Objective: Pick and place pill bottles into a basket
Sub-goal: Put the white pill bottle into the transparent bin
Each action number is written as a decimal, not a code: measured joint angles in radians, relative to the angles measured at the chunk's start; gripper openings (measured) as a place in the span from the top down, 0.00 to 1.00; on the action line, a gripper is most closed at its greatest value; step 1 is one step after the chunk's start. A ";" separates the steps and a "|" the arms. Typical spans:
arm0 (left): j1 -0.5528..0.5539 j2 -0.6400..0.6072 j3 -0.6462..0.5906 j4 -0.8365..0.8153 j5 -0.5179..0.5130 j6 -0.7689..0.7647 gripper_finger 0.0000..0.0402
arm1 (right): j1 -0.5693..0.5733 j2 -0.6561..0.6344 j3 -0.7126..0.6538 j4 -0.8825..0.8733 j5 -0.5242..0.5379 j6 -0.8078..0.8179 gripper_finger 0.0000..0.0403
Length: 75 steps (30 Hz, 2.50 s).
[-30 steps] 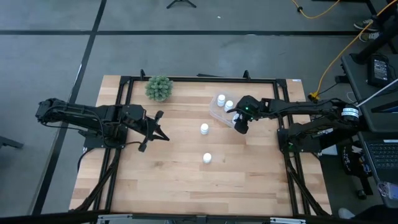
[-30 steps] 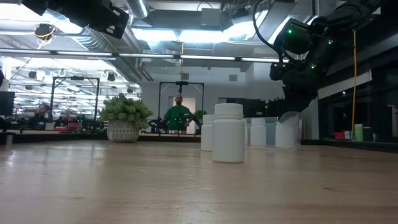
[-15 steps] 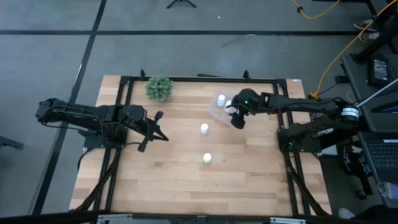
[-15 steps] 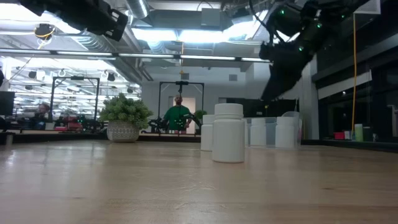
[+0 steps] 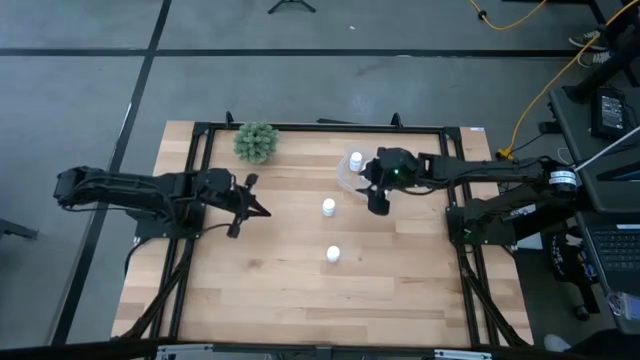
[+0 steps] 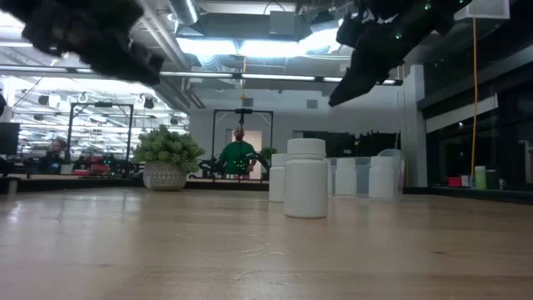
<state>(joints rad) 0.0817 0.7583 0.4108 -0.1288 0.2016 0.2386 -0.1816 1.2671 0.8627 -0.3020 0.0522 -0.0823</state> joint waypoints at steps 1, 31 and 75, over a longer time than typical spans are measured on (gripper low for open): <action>0.014 -0.017 -0.033 0.022 0.000 -0.012 1.00 | 0.009 0.000 0.000 0.000 -0.006 0.005 0.39; 0.111 -0.278 -0.276 0.189 0.002 -0.120 1.00 | 0.126 0.338 0.000 0.302 -0.020 0.078 0.39; 0.111 -0.278 -0.276 0.173 0.000 -0.124 1.00 | 0.097 0.541 0.152 0.258 -0.002 -0.007 0.39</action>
<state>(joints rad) 0.1928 0.4805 0.1349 0.0446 0.2016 0.1150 -0.0841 1.8080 1.0144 -0.0436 0.0505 -0.0895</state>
